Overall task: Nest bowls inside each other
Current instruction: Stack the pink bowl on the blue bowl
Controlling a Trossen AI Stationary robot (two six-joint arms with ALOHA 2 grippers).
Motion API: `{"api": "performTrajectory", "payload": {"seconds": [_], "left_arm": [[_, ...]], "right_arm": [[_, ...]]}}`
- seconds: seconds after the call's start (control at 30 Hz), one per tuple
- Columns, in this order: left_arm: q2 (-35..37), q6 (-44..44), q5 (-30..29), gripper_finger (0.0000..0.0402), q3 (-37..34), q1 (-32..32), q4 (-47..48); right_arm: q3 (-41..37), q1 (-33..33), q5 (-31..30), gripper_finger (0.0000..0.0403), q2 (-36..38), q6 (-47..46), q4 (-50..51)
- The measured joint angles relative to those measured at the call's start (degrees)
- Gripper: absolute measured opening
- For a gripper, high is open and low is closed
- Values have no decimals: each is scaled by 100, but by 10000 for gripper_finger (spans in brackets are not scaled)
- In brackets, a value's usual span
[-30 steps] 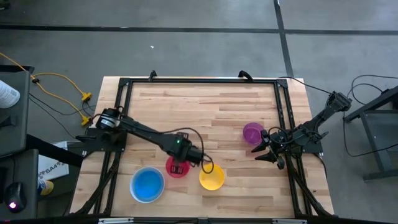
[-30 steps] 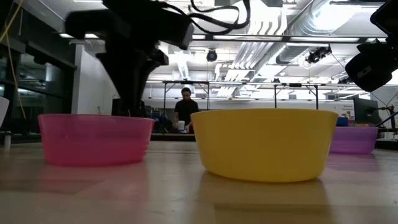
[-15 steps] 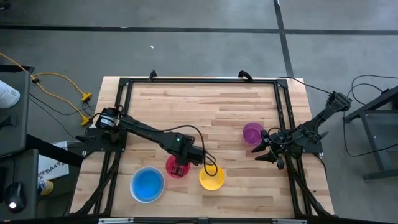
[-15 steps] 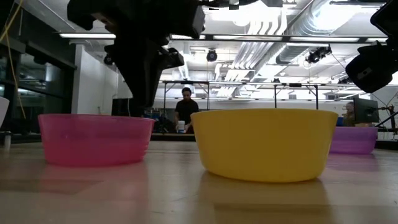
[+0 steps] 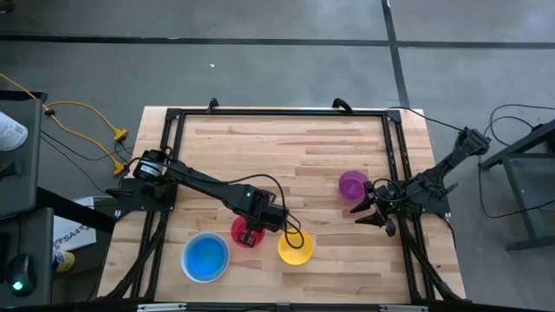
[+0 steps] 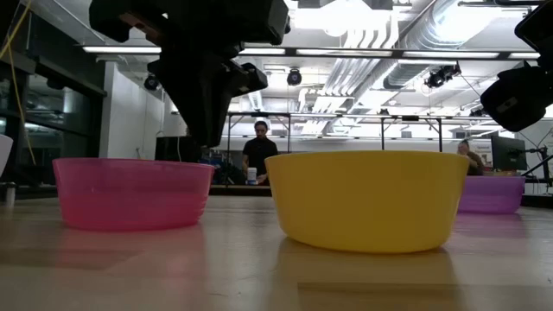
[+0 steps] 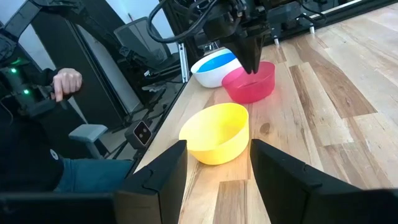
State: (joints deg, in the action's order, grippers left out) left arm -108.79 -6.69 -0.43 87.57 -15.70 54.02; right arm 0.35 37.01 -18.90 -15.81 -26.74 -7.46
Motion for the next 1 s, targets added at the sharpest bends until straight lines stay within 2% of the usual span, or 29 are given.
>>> {"api": "performTrajectory", "payload": {"seconds": [0.4, 1.0], "left_arm": [[0, -59, -9, 51, -405, 35, -199], [0, -384, -301, 51, -417, 198, -180]], "right_arm": [[0, 1, 2, 169, 0, -49, 0], [2, 1, 0, 169, 0, -66, -4]]}}
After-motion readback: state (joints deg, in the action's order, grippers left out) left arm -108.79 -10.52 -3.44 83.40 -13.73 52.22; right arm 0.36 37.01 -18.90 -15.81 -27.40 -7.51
